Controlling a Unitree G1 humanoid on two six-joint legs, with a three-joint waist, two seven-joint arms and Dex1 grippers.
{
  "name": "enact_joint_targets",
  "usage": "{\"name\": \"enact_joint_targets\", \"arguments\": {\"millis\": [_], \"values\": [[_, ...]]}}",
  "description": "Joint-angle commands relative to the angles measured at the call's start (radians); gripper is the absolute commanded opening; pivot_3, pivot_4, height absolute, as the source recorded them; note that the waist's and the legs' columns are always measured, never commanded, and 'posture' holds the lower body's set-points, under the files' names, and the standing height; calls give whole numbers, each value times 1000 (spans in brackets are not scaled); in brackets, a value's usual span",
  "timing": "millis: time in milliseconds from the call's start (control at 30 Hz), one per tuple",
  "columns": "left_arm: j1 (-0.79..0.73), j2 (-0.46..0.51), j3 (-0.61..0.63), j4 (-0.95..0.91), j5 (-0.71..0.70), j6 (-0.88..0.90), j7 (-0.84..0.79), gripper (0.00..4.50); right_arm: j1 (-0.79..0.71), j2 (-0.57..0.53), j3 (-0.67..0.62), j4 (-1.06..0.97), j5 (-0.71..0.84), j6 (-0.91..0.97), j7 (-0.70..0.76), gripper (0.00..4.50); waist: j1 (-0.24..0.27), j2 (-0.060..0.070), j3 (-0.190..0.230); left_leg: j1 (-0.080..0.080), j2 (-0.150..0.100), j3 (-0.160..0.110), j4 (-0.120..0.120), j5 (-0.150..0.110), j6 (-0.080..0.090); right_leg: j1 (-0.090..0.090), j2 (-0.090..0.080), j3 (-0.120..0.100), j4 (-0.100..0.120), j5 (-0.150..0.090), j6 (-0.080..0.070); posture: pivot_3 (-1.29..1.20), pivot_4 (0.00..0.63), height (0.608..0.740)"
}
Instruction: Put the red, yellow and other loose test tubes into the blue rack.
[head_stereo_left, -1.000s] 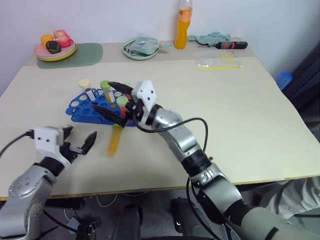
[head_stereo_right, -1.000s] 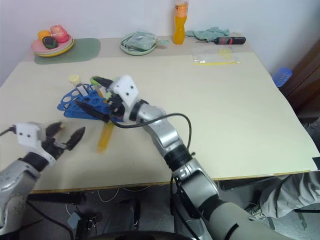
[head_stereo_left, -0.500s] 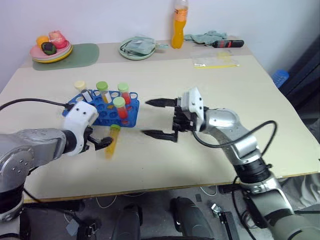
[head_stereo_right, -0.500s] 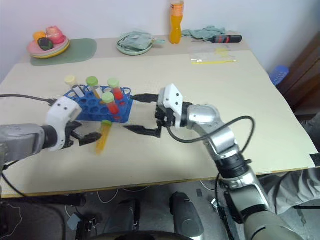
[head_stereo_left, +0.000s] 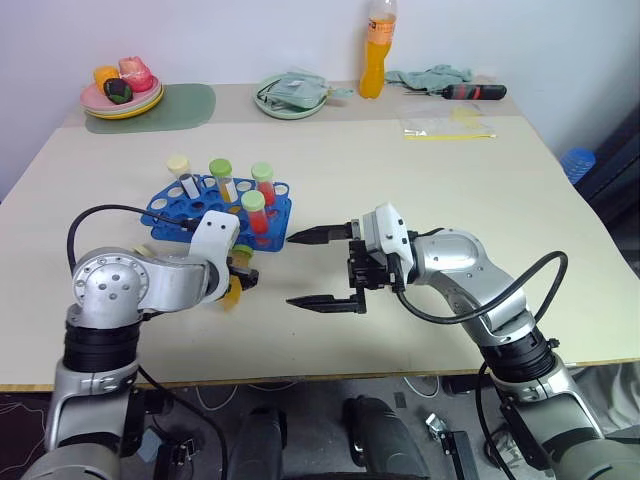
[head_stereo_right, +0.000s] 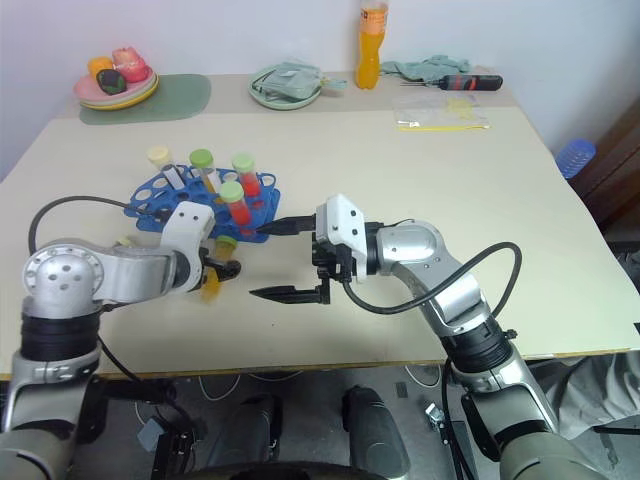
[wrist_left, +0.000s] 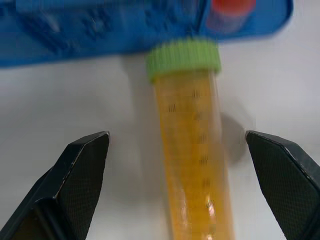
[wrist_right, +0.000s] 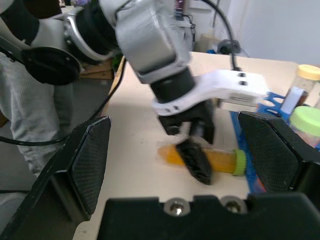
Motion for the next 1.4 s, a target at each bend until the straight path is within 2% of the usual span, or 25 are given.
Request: {"name": "enact_joint_targets", "arguments": {"millis": [33, 100, 200, 300, 433, 500, 567, 633, 700, 767, 900, 967, 1033, 1200, 1400], "values": [[-19, 0, -2, 27, -122, -36, 168, 3205, 6, -5, 0, -51, 3, -3, 1, 4500, -2, 0, 0, 0, 0, 0, 0, 0, 0, 0, 0, 0, 0, 0, 0, 0, 150, 740], [-14, 31, -47, 37, -228, -102, 259, 2191, 8, -5, 3, -57, 2, -2, 0, 4500, -5, 0, 0, 1, 0, 0, 0, 0, -1, 0, 1, 0, 0, 0, 0, 0, 150, 740], [-16, 138, -151, 25, -408, -214, 363, 809, 11, -3, 3, -62, 3, 2, -3, 4500, -7, 0, 0, 1, 0, -1, -1, 1, -2, 0, 1, 0, 0, 0, 0, 0, 150, 740], [-11, 287, -226, -14, -539, -304, 392, 809, 12, -6, -1, -56, 1, -2, -1, 4500, -6, 0, 0, 1, 0, -1, -2, 3, -6, 0, 0, 0, 0, 0, 0, 0, 150, 740], [8, 446, -217, -106, -554, -366, 290, 809, 12, -13, -12, -35, 0, -2, -1, 4500, -4, 0, 0, 1, 0, -1, -2, 4, -7, 0, 0, 0, 0, 0, 0, 0, 150, 740], [42, 517, -115, -227, -474, -378, 132, 809, 24, -18, -32, -16, 0, 14, -20, 4500, -3, 0, 0, 0, 0, 0, -2, 4, -7, 0, 0, 0, 0, 0, 0, 0, 150, 740], [111, 565, 23, -399, -257, -441, -112, 809, 49, -19, -59, 9, 3, 35, -53, 4500, -4, 0, 0, 0, 0, 0, -3, 4, -8, 0, 1, 0, -1, 0, -1, 0, 150, 740], [223, 578, 149, -483, -98, -522, -257, 809, 82, -24, -69, 41, -19, 24, -75, 4500, -3, 0, 0, 0, 0, 1, -3, 6, -11, 0, 1, 0, -2, 0, -1, 0, 150, 740], [331, 514, 257, -513, 71, -670, -400, 809, 114, -28, -66, 63, -43, 6, -87, 4500, -3, 2, -1, 1, 0, 2, -4, 6, -11, 0, 1, 0, -2, 0, -1, 0, 150, 740], [386, 460, 260, -517, 272, -801, -470, 809, 135, -24, -63, 69, -54, 3, -97, 4500, -3, 1, 0, 1, 0, 2, -4, 4, -7, 0, 2, 0, -2, -1, -1, 0, 150, 740], [384, 353, 51, -445, 710, -1011, -490, 809, 143, 12, -63, 86, -62, 9, -136, 4500, -1, 1, 0, 1, 0, 2, -3, 4, -7, 0, 2, 1, -3, -1, -1, 0, 150, 740], [358, 308, -112, -367, 969, -1164, -522, 809, 139, 30, -62, 92, -66, 16, -156, 4500, 2, 0, -1, 1, 0, 2, -3, 4, -7, 1, 2, 1, -3, 0, -1, 0, 150, 740], [340, 230, -180, -274, 1113, -1296, -546, 809, 138, 39, -60, 88, -71, 19, -166, 4500, 2, 0, -1, 1, 0, 2, -3, 4, -7, 1, 2, 1, -4, 0, 0, 0, 150, 740], [298, 49, -186, -25, 1274, -1515, -588, 809, 152, 45, -64, 61, -64, 35, -192, 4500, 4, 0, -1, 0, 0, 2, -3, 4, -6, 1, 2, 1, -4, 0, 0, 0, 150, 740], [227, -75, -142, 196, 1310, -1690, -692, 809, 176, 50, -64, 18, -54, 60, -228, 4500, 8, 0, -1, 0, 0, 2, -3, 4, -6, 1, 2, 1, -2, 0, 0, 0, 150, 740]]}}
